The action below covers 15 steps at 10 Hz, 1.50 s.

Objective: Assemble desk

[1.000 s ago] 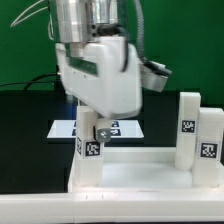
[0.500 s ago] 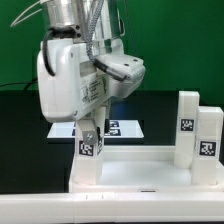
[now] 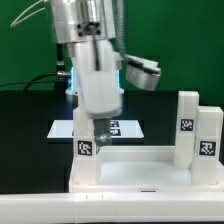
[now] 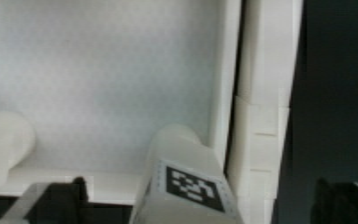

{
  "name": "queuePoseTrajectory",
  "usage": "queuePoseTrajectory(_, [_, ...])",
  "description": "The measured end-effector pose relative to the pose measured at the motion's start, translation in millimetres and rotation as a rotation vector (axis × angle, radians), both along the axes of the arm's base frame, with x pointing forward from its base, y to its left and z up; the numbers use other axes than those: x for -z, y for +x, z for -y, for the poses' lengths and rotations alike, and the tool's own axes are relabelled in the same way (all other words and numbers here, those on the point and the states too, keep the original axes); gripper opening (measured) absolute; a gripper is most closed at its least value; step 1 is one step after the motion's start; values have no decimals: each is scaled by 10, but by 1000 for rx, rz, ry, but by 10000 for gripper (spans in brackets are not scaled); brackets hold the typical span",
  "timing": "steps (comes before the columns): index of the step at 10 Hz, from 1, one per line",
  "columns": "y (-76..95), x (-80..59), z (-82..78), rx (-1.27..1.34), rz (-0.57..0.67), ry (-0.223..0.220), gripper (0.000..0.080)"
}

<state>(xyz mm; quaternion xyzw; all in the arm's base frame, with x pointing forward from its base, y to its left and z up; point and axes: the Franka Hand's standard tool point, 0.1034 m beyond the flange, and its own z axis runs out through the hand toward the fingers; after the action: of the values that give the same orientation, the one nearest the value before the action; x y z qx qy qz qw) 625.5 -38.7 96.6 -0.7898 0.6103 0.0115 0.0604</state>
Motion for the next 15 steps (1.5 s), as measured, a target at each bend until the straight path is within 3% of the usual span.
queuePoseTrajectory(4, [4, -5, 35, -275, 40, -24, 649])
queuePoseTrajectory(7, [9, -56, 58, -805, 52, -113, 649])
queuePoseTrajectory(8, [22, -51, 99, -854, 77, -141, 649])
queuePoseTrajectory(9, [8, -37, 99, -832, 72, -137, 649])
queuePoseTrajectory(10, [8, -33, 100, -809, 70, -136, 518])
queuePoseTrajectory(11, [8, -30, 99, -776, 68, -133, 518])
queuePoseTrajectory(12, [5, -25, 106, -694, 62, -129, 379])
queuePoseTrajectory(13, [4, -23, 114, -619, 57, -126, 289])
queuePoseTrajectory(15, [4, -22, 116, -481, 48, -118, 289])
